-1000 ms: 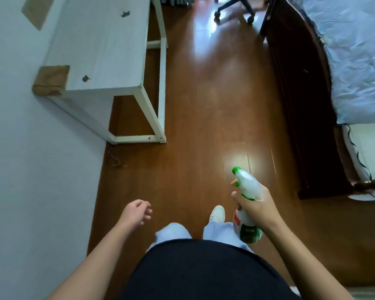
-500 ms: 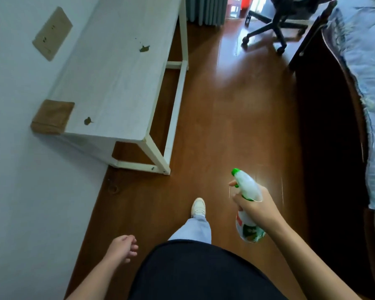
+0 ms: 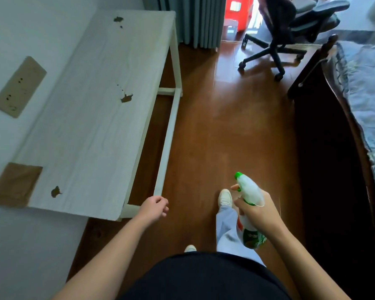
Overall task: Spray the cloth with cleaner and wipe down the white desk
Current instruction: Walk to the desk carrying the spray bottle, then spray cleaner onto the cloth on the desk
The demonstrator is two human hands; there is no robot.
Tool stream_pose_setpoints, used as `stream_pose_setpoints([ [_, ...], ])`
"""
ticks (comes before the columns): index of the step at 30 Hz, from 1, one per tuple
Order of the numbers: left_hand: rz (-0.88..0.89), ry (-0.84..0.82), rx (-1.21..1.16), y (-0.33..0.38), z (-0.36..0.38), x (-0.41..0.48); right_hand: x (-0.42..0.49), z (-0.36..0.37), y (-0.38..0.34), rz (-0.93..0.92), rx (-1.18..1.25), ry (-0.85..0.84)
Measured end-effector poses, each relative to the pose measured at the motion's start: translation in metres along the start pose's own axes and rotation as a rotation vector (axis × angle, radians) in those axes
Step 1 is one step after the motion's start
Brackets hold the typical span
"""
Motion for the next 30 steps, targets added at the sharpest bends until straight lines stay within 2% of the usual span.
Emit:
stream_pose_setpoints([
  [7, -0.331, 0.045, -0.179, -0.017, -0.002, 0.007, 0.145, 0.004, -0.057, -0.028, -0.117, -0.271],
  [12, -0.581, 0.130, -0.523, -0.054, 0.021, -0.030, 0.218, 0.045, -0.118, -0.135, -0.233, -0.528],
  [19, -0.753, 0.251, -0.970, -0.073, 0.049, -0.046, 0.269, 0.138, -0.167, -0.233, -0.383, -0.812],
  [25, -0.721, 0.254, -1.040, -0.048, 0.022, 0.017, 0.301, 0.201, -0.185, -0.234, -0.445, -0.917],
  [30, -0.529, 0.281, -0.922, 0.003, -0.071, 0.071, 0.326, 0.237, -0.214, -0.247, -0.474, -0.929],
])
Point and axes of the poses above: each hand's wrist, its own x-axis towards the middle knuckle, its own z-axis out of the palm, y = z × x, the point moved 10 cm from there along x, towards the middle knuckle, and after that the axes turned 9 degrees about x, right-handed, at the moved point
